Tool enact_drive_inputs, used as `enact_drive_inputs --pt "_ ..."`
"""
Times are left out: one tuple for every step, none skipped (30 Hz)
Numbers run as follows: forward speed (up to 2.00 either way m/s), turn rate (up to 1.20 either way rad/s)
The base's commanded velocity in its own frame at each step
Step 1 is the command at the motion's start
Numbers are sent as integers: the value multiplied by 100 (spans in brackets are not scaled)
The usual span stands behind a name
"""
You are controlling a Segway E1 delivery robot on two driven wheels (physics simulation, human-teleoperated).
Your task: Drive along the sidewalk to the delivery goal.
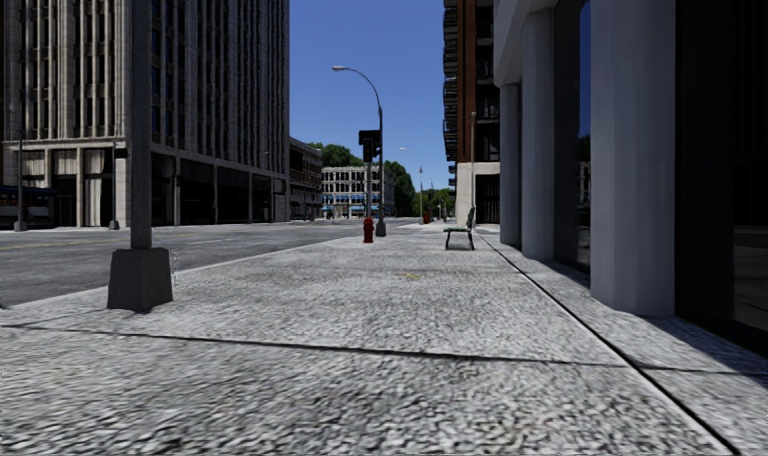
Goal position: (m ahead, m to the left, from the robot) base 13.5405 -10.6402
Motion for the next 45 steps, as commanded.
enact_drive_inputs --pt "200 0" --pt "200 0" --pt "200 0" --pt "200 0" --pt "200 0" --pt "200 0" --pt "200 0" --pt "200 0" --pt "200 0" --pt "200 0" --pt "200 0" --pt "200 0" --pt "200 0" --pt "200 0" --pt "200 0" --pt "200 0" --pt "200 0" --pt "200 0" --pt "200 0" --pt "200 0" --pt "200 0" --pt "200 0" --pt "200 0" --pt "200 0" --pt "200 0" --pt "200 0" --pt "200 0" --pt "200 0" --pt "200 0" --pt "200 0" --pt "200 0" --pt "200 0" --pt "200 0" --pt "200 0" --pt "200 0" --pt "200 0" --pt "200 0" --pt "200 0" --pt "200 0" --pt "200 0" --pt "200 0" --pt "200 0" --pt "200 0" --pt "200 0" --pt "200 0"
